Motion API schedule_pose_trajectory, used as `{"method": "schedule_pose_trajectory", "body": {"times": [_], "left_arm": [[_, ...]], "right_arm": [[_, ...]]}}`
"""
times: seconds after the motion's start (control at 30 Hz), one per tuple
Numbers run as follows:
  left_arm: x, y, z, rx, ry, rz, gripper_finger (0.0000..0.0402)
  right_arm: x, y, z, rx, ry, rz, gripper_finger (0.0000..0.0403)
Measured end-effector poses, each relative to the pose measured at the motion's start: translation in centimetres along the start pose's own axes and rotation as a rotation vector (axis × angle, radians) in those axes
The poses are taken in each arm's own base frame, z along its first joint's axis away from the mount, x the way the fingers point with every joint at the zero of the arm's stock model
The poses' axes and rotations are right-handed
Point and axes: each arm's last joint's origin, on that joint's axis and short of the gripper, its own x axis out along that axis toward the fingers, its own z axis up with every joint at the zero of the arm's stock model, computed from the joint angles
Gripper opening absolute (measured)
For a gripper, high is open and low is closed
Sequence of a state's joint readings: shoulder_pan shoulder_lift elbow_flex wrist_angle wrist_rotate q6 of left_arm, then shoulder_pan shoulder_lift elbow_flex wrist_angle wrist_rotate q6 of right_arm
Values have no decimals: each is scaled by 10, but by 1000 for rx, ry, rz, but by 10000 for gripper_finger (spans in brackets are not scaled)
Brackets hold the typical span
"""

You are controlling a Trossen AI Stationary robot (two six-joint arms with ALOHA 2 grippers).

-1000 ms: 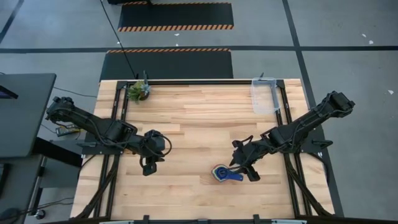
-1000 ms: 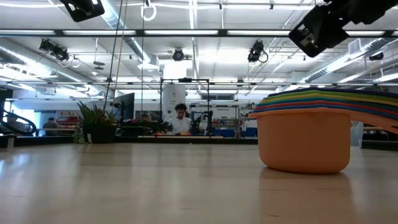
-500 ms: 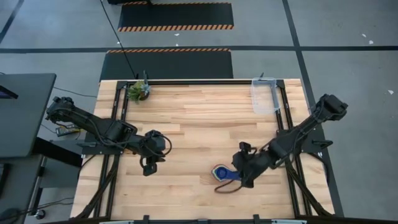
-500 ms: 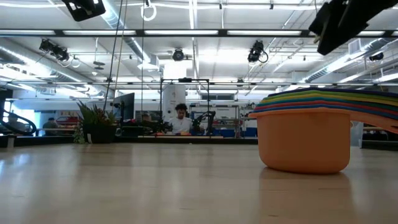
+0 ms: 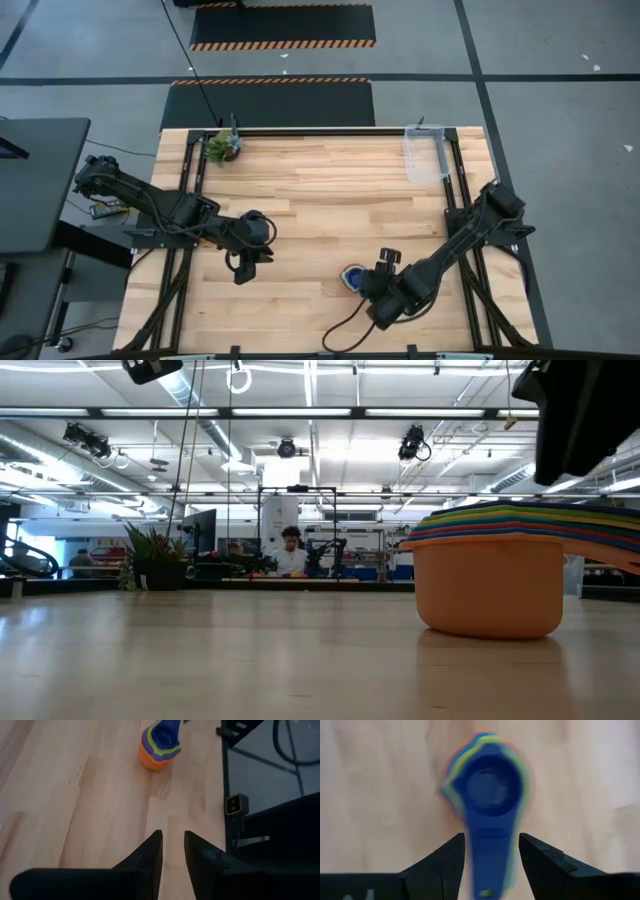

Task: Nest measuring cups in basket
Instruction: Put the stacked measuring cups into the bin

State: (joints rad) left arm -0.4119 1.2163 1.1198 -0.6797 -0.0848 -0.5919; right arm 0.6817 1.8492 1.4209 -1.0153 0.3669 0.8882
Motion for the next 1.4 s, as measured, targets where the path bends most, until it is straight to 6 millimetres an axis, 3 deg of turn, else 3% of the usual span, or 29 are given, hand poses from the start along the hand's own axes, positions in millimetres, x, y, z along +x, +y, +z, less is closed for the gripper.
{"method": "schedule_pose_trajectory", "body": {"times": [0.13,0.4,0.77,1.4], "left_arm": [[0,-2,3,-3,-31,-21,87],[0,-5,8,-8,-78,-53,87],[-1,-8,12,-12,-126,-85,87],[-1,-9,13,-13,-133,-89,87]], "right_arm": [[-1,13,-2,44,52,101,193],[-4,19,-4,37,55,156,193],[-4,19,0,-68,-52,111,193],[-3,19,3,-53,-45,139,220]]}}
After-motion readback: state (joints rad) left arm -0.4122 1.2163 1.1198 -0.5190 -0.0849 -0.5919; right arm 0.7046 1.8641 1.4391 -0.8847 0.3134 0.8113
